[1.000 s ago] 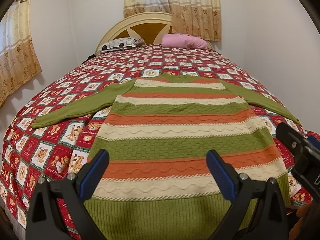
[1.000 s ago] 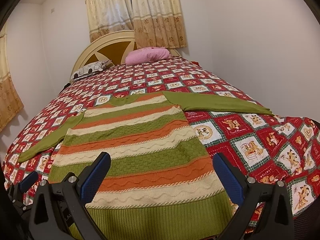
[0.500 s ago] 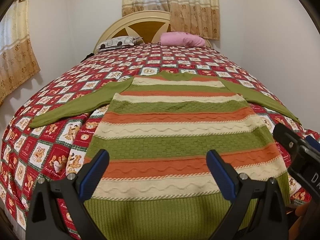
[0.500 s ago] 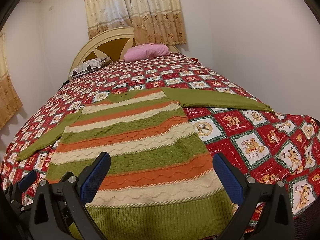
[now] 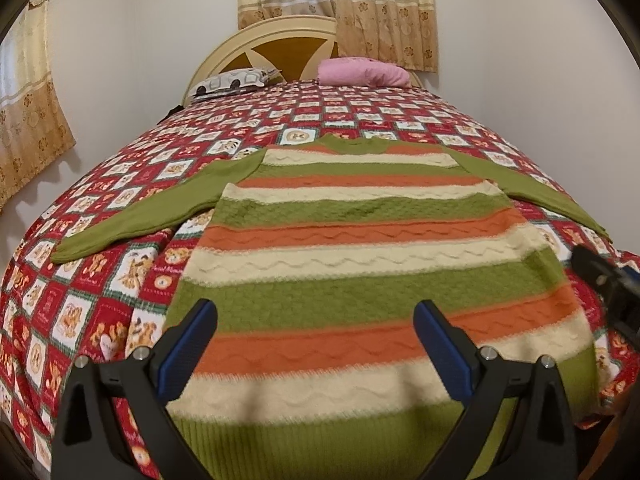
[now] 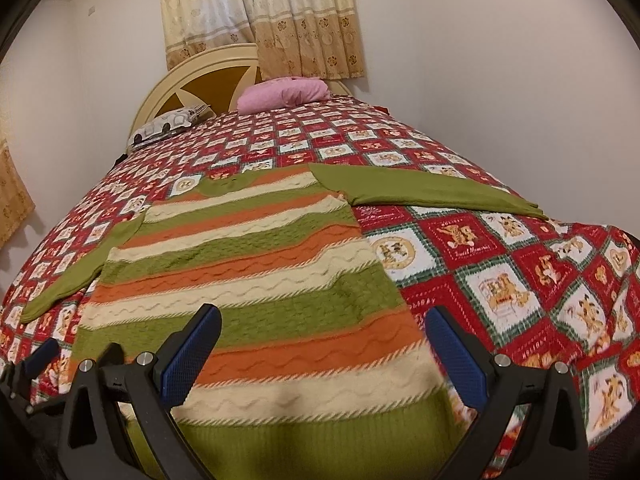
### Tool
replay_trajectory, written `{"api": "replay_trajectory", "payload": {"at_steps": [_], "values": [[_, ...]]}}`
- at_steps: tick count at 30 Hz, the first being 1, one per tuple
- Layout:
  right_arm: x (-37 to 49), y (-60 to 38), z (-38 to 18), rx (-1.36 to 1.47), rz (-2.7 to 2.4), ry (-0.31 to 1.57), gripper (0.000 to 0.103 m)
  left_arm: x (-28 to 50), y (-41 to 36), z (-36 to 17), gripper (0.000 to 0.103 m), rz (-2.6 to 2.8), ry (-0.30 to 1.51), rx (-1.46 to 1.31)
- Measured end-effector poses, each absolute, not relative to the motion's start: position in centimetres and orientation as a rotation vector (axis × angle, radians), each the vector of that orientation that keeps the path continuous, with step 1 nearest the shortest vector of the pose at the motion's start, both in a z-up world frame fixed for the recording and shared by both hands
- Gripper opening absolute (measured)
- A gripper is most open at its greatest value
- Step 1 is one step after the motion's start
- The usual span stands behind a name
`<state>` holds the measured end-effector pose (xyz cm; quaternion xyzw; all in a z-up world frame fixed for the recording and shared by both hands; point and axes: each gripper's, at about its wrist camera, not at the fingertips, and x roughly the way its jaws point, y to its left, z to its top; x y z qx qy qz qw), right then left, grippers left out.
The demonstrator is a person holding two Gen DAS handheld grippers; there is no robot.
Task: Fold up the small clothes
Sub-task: 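Grasp the green sleeve cuff with the right gripper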
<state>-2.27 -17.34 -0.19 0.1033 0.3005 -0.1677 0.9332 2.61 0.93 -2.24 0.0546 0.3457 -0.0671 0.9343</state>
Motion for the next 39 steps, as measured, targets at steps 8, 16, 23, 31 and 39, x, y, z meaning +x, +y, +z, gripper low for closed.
{"api": "replay_trajectory", "payload": {"at_steps": [8, 16, 23, 31, 39], "values": [[0.1, -27.7, -0.4, 0.356, -0.469, 0.597, 0.079, 11.1, 4.9, -3.6, 0.101, -0.031, 0.725, 0.078], [0.5, -46.4, -2.0, 0.729, -0.671, 0.575, 0.054, 18.0, 7.8, -6.5, 0.101, 0.041, 0.831, -0.053], [1.2, -56.5, -6.3, 1.035, -0.729, 0.596, 0.049, 18.3, 8.1, -8.0, 0.102, 0.028, 0.888, -0.114], [3.8, -59.8, -7.1, 1.044, -0.81, 0.576, 0.048, 18.9, 8.2, -8.2, 0.103, 0.027, 0.892, -0.137], [5.1, -60.6, -7.3, 0.92, -0.855, 0.65, 0.011, 19.3, 8.3, -8.3, 0.103, 0.023, 0.894, -0.143]]}}
